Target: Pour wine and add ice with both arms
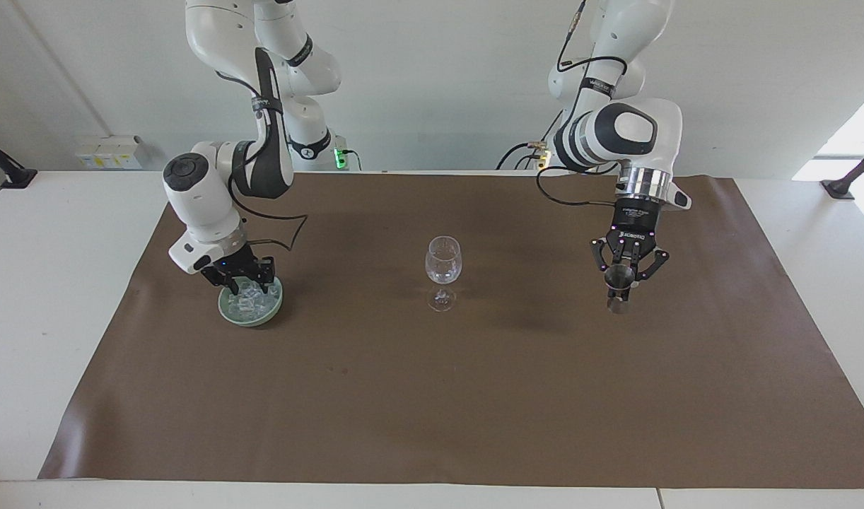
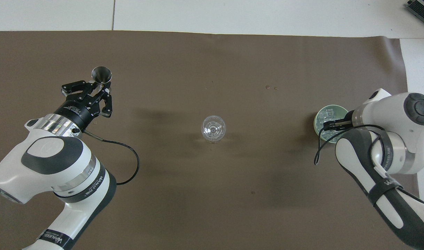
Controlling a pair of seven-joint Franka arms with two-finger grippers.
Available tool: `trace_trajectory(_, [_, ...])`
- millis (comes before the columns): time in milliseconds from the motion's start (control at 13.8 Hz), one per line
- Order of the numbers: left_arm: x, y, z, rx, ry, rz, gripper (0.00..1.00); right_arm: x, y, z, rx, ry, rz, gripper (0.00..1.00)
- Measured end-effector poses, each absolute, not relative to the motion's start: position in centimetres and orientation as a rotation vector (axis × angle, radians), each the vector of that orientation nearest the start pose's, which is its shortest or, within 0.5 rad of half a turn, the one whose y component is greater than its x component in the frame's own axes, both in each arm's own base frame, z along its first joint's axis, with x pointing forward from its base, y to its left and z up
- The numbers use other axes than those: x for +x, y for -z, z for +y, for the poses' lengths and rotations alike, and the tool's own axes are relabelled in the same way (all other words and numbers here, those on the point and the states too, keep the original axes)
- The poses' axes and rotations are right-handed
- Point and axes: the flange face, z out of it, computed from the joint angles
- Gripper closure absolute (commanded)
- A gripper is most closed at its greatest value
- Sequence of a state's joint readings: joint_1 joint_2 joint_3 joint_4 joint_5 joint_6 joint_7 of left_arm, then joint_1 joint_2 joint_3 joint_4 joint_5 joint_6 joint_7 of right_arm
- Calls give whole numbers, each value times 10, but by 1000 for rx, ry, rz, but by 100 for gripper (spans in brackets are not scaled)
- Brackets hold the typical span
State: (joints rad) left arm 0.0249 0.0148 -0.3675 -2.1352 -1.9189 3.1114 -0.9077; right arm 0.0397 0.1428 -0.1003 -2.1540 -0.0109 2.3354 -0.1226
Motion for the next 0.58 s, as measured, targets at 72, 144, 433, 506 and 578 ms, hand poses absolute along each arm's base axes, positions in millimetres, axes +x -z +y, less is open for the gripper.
trace_trajectory(72, [526,-416,-97,693,85,2024,100,559,-336,-34,-3165,52,-111,35])
trace_trajectory(144, [527,-411,-92,686,108,2027,100,558,-334,-34,-3165,46,-109,39])
trace_trajectory(433, [528,-390,-80,690,226,2014,100,557,-331,-36,-3165,38,-105,45])
trace_trajectory(506, [528,-385,-75,687,251,2011,100,557,-331,-36,-3165,38,-105,49])
trace_trajectory(578, [528,-381,-71,686,276,2004,100,557,-331,-36,-3165,38,-105,54])
